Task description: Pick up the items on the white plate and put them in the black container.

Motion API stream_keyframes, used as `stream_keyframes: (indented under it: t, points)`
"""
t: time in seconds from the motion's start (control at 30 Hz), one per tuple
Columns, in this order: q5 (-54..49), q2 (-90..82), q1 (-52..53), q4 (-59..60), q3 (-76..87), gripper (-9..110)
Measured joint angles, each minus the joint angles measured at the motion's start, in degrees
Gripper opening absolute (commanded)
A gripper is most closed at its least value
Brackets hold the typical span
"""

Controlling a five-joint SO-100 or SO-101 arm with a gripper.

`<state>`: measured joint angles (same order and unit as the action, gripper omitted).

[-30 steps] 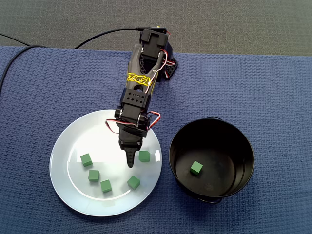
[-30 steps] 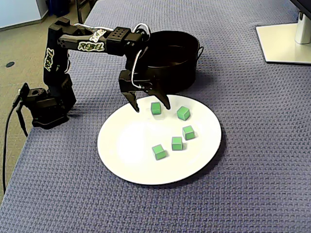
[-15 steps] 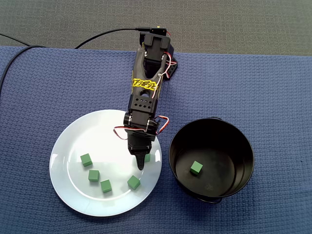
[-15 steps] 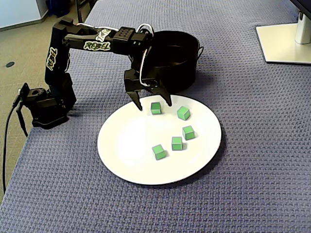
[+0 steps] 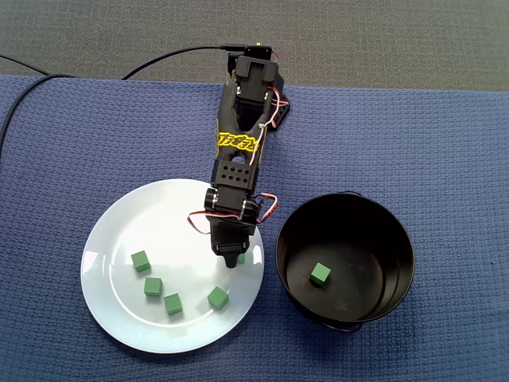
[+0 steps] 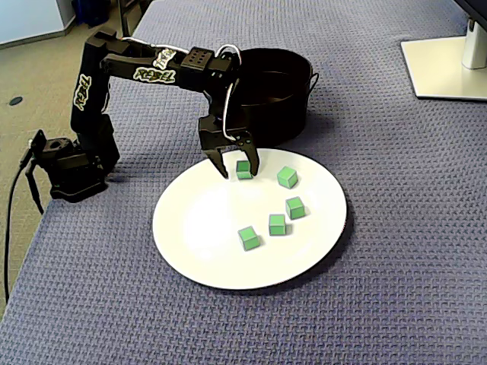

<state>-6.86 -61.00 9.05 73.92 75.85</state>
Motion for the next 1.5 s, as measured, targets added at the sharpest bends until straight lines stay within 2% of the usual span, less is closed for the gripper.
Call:
stream_keyframes:
  t: [0.23,0.47,0.63,0.83,0.93,1.1,1.3,1.5]
  points:
    - [-0.1,0.0,0.0,-1.5,1.1,0]
    - [-0.1,-0.1,-0.2,-1.6,1.9,0]
    - [-0.3,-5.4,0.4,4.7,1.1,0]
    - [-3.6,-22.9,3.8,14.5,-4.8,0]
    - [-7.1,-29.9,0.1,18.5,-11.2,0]
    - [-17.1,-34.2,-15.8,19.9,-18.9,0]
    - [-26.1,-30.9,-28.2,8.1,-11.9,0]
    - [-27.6,-26.7,-30.7,-4.0,0.3,0]
